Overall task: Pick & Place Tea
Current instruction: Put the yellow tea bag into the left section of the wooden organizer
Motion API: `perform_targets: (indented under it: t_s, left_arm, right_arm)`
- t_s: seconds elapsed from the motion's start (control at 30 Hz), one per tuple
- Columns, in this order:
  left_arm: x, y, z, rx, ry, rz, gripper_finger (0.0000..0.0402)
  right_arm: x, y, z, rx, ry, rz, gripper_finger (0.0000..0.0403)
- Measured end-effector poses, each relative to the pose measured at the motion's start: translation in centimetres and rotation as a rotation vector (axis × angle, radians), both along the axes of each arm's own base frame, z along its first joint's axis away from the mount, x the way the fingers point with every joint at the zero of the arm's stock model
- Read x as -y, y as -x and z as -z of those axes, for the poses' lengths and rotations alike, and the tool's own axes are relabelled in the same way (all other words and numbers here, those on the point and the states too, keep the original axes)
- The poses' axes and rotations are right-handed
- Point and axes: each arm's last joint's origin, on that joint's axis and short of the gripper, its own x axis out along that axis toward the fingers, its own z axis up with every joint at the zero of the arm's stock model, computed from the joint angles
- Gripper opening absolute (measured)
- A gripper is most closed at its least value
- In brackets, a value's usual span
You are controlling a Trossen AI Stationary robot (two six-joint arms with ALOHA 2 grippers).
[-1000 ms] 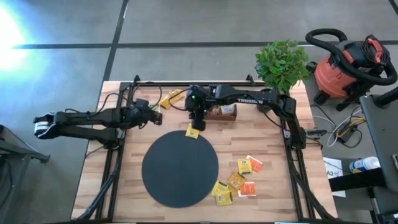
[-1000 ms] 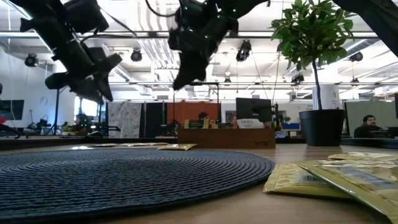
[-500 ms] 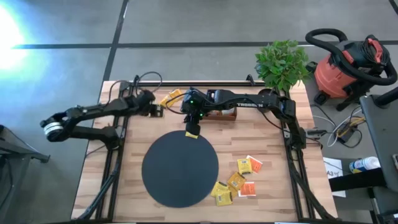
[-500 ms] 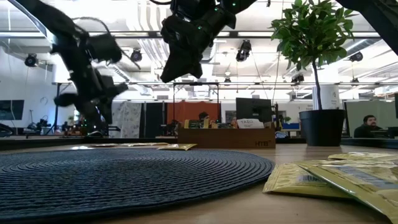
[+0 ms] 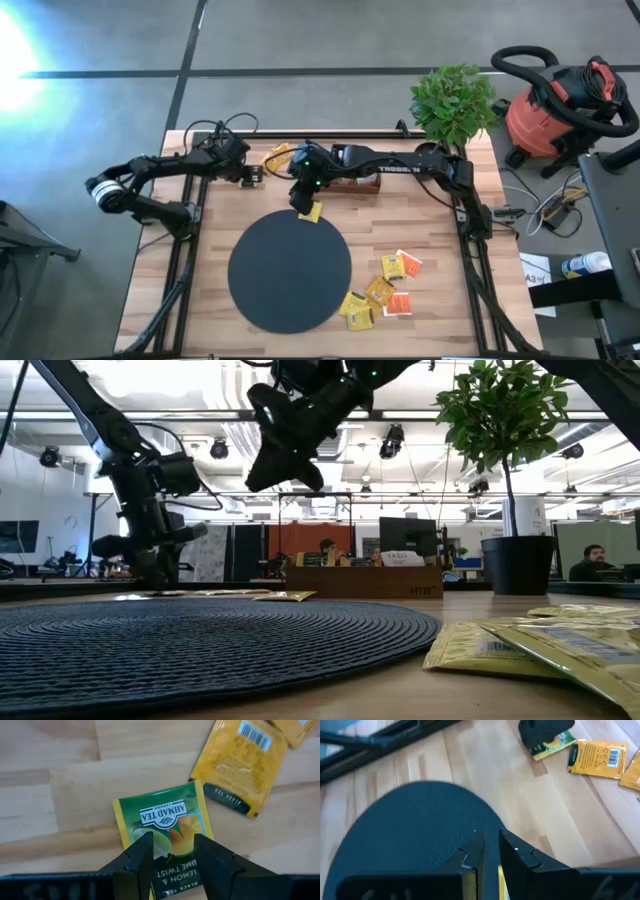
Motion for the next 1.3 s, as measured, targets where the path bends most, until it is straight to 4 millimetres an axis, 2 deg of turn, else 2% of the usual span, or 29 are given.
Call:
perform_targets:
  t_s: [0.2,0.37,0.73,0.9,1.03,1.13,1.3]
  left_arm:
    - [0.3,-0.1,0.2,-0.002,0.028,-0.008,0.0135]
    - [1.1,-0.8,0.2,0.045,0.074,0.007,0.0135]
    - [5.3,-4.3,0.0,0.132,0.137,0.1,0.0135]
    - [6.1,-5.2,-0.3,0.189,0.127,0.126,0.0135]
    - [6.1,-5.3,-1.5,0.243,0.092,0.129,0.0135]
    - [6.1,-4.9,-2.8,0.258,0.001,0.142,0.0135]
    - [5.8,-3.4,-2.8,0.111,-0.157,0.132,0.0135]
  right_arm:
    - [0.1,-0.2,0.4,0.018,0.016,-0.011,0.0054]
    - [0.4,-0.2,0.6,0.017,0.02,-0.008,0.0054]
    - [0.8,-0.4,1.6,-0.005,0.015,0.003,0.0054]
    - [0.8,-0.4,1.6,-0.006,0.015,0.003,0.0054]
    - [0.7,-0.4,1.7,-0.018,-0.004,0.014,0.0054]
    - [0.7,-0.4,2.0,-0.028,-0.037,0.044,0.0054]
    - [0.7,-0.4,2.6,-0.043,-0.054,0.056,0.0054]
